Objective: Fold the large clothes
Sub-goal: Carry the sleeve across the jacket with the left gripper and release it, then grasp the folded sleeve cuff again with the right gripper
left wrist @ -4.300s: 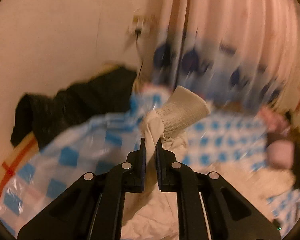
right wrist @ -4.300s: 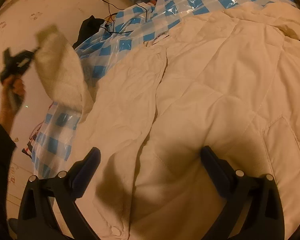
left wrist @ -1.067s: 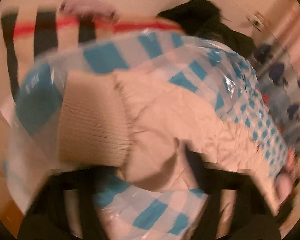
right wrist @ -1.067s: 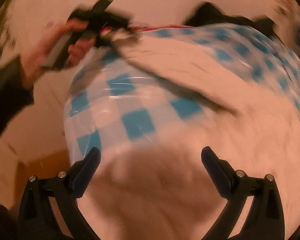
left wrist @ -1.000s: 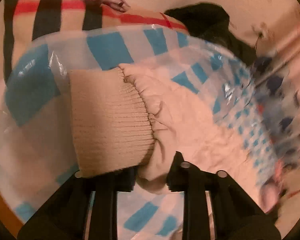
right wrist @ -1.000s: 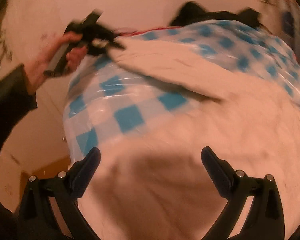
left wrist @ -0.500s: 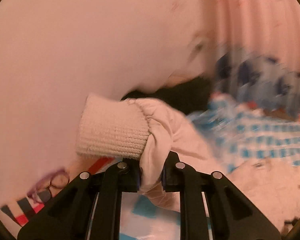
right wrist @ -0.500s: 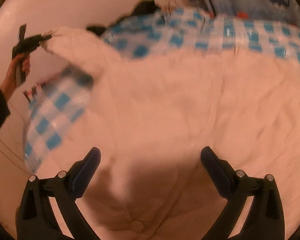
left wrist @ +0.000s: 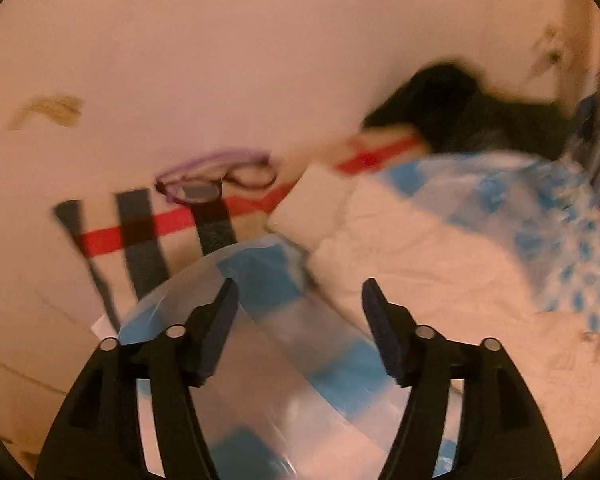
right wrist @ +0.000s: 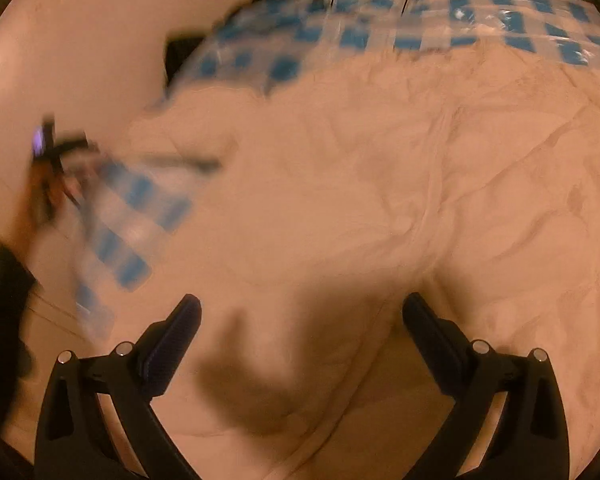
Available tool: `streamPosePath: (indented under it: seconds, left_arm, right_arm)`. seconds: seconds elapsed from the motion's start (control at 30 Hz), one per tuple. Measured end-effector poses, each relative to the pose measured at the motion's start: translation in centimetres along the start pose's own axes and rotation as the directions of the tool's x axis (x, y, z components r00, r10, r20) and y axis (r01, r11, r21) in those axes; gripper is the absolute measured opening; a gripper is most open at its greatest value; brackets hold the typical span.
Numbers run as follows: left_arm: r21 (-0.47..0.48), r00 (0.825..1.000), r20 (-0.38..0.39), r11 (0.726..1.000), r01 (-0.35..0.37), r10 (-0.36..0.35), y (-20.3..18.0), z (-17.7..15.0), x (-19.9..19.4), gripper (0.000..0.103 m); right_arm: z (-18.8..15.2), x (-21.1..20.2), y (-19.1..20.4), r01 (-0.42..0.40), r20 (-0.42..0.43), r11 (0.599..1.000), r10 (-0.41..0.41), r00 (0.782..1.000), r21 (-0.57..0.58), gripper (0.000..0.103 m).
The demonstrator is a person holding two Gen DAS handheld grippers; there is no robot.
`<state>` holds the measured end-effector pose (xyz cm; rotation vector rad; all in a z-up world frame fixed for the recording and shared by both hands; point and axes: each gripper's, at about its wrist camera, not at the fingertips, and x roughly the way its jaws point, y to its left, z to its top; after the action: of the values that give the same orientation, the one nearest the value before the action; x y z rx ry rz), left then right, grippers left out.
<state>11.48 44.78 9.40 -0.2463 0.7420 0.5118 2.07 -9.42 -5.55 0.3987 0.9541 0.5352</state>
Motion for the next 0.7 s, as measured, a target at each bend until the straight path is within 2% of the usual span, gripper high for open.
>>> streamPosePath:
  seconds: [0.03, 0.1, 0.17, 0.23, 0.3, 0.37, 0.43, 0.47, 0.5, 0.53, 0.6, 0.67, 0.7]
  left_arm:
    - [0.004, 0.999, 0.022, 0.999, 0.048, -0.048, -0.7, -0.7, -1.4, 0.073]
    - [0.052, 0.987, 0.044, 0.987, 0.151, -0.153, -3.4, -3.1, -3.8, 0.076]
    - [0.151, 0.964, 0.030, 0.955, 0.257, -0.265, -8.0, -7.1, -5.8, 0.077]
    - [0.233, 0.930, -0.015, 0.903, 0.360, -0.367, -12.8, -11.5, -7.4, 0.077]
    - [0.289, 0.894, -0.070, 0.849, 0.442, -0.442, -17.8, -15.8, -8.5, 0.077]
    - [0.310, 0.865, -0.119, 0.809, 0.499, -0.487, -21.9, -18.9, -9.0, 0.077]
    - [0.282, 0.826, -0.175, 0.777, 0.563, -0.535, -25.8, -22.0, -9.1, 0.077]
    - [0.259, 0.810, -0.195, 0.768, 0.586, -0.553, -26.9, -23.0, -9.1, 0.077]
    - [0.214, 0.784, -0.217, 0.755, 0.619, -0.581, -28.4, -24.1, -9.0, 0.077]
    - [0.187, 0.769, -0.224, 0.748, 0.637, -0.599, -29.3, -24.9, -8.9, 0.077]
    - [0.149, 0.740, -0.233, 0.729, 0.669, -0.631, -31.2, -27.1, -9.0, 0.077]
    - [0.161, 0.733, -0.235, 0.718, 0.677, -0.638, -32.6, -28.6, -8.5, 0.077]
    - [0.173, 0.734, -0.228, 0.715, 0.677, -0.640, -33.1, -29.0, -8.3, 0.077]
  right_arm:
    - [0.2, -2.2, -0.4, -0.006, 0.044, 1.000, 0.005, 0.999, 0.017, 0.097]
    - [0.3, -6.0, -1.7, -0.020, 0.109, 0.998, 0.014, 0.994, 0.059, 0.097]
    - [-0.3, -10.9, -4.6, -0.024, 0.176, 0.991, 0.001, 0.984, 0.130, 0.097]
    - [-1.2, -15.1, -7.8, -0.026, 0.236, 0.979, -0.023, 0.972, 0.201, 0.097]
    - [-2.8, -20.7, -12.8, -0.047, 0.320, 0.943, -0.065, 0.945, 0.329, 0.097]
    - [-4.9, -26.5, -18.7, -0.113, 0.429, 0.878, -0.112, 0.896, 0.465, 0.097]
    - [-6.7, -31.1, -23.4, -0.124, 0.493, 0.820, -0.208, 0.845, 0.558, 0.097]
    - [-7.6, -33.1, -25.9, -0.154, 0.527, 0.793, -0.233, 0.817, 0.589, 0.097]
    - [-8.2, -34.3, -27.8, -0.185, 0.551, 0.773, -0.241, 0.799, 0.607, 0.097]
    - [-8.9, -35.6, -30.0, -0.211, 0.568, 0.744, -0.263, 0.780, 0.634, 0.097]
    - [-9.8, -36.8, -33.4, -0.237, 0.576, 0.700, -0.296, 0.762, 0.674, 0.097]
    - [-10.2, -37.2, -36.5, -0.241, 0.560, 0.653, -0.337, 0.757, 0.718, 0.097]
    - [-10.3, -37.3, -37.4, -0.229, 0.550, 0.647, -0.350, 0.759, 0.727, 0.097]
